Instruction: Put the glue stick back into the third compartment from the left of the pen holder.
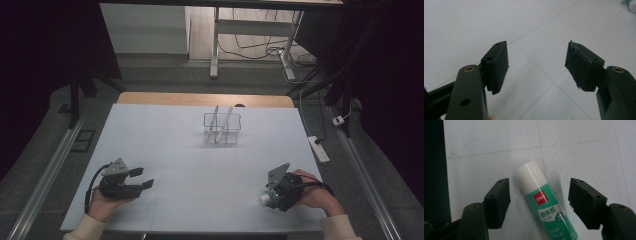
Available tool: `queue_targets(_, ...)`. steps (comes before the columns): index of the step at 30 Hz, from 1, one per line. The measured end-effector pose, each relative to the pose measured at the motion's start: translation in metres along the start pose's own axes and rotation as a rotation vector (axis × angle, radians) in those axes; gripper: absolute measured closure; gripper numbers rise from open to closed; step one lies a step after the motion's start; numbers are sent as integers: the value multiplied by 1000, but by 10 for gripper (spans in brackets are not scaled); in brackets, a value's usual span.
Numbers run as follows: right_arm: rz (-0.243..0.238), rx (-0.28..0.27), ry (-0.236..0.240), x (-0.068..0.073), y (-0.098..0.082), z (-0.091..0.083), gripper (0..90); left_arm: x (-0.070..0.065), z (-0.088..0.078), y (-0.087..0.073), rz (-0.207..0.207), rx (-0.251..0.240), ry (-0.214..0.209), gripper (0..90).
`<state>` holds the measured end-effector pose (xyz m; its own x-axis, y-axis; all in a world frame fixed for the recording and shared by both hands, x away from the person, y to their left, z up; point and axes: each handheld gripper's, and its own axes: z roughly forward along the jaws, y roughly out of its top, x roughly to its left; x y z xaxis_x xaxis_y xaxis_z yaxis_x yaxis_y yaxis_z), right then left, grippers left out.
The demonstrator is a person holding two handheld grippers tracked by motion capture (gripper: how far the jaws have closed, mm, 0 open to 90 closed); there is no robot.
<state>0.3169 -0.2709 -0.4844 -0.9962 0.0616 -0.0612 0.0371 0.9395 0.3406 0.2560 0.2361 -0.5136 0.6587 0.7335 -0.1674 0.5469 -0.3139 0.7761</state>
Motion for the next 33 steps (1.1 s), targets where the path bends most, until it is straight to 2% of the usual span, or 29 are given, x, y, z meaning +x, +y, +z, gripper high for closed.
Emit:
queue_targets(10, -59, 35, 4, 2, 2, 9, 515, 1, 0, -1, -5, 1, -2, 349)
queue_targets(15, -91, 24, 7, 4, 2, 8, 628, 1, 0, -1, -4, 1, -1, 349)
queue_targets(22, -117, 24, -3, 5, 2, 8, 645, 0, 1, -1, -5, 3, -2, 350)
queue_targets(26, -107, 14, -6, 5, 3, 6, 646, 1, 2, -1, -5, 3, -2, 350)
queue_targets(33, -48, -42, -53, -1, 1, -1, 647, 1, 1, 0, -6, 0, -1, 350)
